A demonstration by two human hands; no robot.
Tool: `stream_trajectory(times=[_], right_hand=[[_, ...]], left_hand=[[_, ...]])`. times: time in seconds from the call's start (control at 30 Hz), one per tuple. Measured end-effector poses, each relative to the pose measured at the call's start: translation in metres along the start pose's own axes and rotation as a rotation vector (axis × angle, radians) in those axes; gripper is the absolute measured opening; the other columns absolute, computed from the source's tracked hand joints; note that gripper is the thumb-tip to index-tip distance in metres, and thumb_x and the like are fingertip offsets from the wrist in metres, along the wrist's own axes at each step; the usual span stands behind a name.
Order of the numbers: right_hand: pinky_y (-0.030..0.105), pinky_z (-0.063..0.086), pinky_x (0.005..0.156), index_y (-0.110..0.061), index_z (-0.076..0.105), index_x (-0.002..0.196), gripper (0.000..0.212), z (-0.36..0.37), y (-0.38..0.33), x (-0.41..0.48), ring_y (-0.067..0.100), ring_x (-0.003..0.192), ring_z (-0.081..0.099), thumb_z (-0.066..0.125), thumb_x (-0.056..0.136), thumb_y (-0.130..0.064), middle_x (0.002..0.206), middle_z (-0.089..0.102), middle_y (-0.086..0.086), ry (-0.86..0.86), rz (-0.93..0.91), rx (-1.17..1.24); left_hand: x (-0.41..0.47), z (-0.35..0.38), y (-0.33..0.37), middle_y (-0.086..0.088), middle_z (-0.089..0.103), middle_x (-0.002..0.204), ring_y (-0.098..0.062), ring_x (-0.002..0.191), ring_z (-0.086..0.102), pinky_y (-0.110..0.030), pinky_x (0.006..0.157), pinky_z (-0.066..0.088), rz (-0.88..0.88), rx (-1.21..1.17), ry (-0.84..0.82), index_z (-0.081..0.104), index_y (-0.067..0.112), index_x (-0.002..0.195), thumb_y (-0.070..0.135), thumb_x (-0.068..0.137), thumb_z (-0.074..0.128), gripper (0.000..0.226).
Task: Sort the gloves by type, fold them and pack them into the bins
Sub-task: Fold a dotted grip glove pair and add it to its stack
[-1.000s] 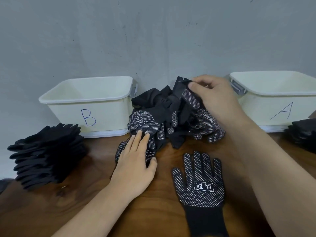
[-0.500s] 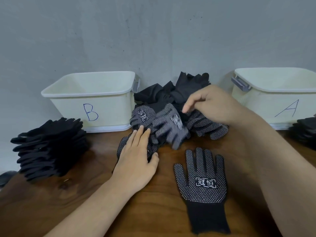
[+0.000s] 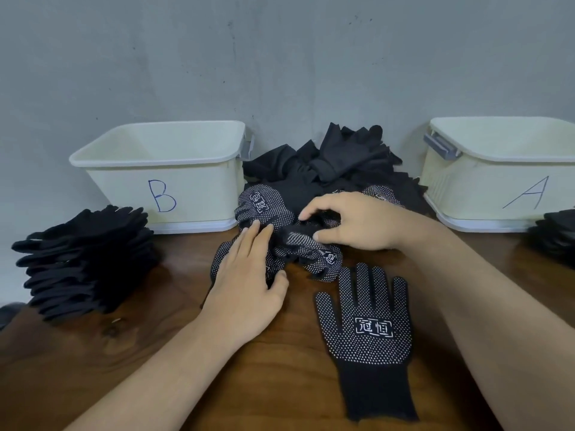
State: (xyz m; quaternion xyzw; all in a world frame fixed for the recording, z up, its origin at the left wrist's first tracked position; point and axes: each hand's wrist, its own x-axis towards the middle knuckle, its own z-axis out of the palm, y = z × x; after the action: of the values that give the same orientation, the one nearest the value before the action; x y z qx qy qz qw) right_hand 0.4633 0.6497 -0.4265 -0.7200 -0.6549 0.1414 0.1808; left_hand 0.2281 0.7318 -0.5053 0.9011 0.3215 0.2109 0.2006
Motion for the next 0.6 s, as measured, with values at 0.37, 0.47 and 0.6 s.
stream_trajectory(times=[0.37, 0.47, 0.6], right_hand=[[0.037, 0.056, 0.091, -0.042, 0.077, 0.102, 0.018, 0.013, 0.003, 0.005, 0.001, 0.087, 0.066, 0.084, 0.085, -0.043, 0.091, 0.072, -0.018, -0.044, 0.0, -0.072], [0.034, 0.054, 0.087, -0.035, 0.074, 0.096, 0.011, 0.004, -0.003, 0.003, 0.003, 0.088, 0.065, 0.082, 0.089, -0.037, 0.094, 0.069, -0.014, 0.053, -0.072, 0.037], [0.047, 0.059, 0.091, -0.026, 0.068, 0.097, 0.018, -0.01, -0.009, -0.004, 0.018, 0.091, 0.073, 0.081, 0.091, -0.037, 0.098, 0.076, -0.002, 0.139, -0.101, 0.341]], left_hand=[[-0.01, -0.005, 0.009, 0.026, 0.051, 0.144, 0.004, 0.14, 0.039, -0.043, 0.125, 0.03, 0.107, -0.074, 0.073, 0.055, 0.038, 0.14, 0.059, 0.101, 0.044, 0.045], [-0.012, -0.008, 0.011, 0.027, 0.049, 0.149, 0.008, 0.142, 0.04, -0.021, 0.12, 0.031, 0.046, -0.172, 0.096, 0.043, 0.038, 0.154, 0.055, 0.105, 0.053, 0.053], [-0.006, -0.012, 0.023, 0.023, 0.063, 0.141, 0.005, 0.135, 0.054, -0.022, 0.112, 0.039, -0.035, -0.493, 0.209, 0.05, 0.035, 0.152, 0.048, 0.103, 0.063, 0.052]])
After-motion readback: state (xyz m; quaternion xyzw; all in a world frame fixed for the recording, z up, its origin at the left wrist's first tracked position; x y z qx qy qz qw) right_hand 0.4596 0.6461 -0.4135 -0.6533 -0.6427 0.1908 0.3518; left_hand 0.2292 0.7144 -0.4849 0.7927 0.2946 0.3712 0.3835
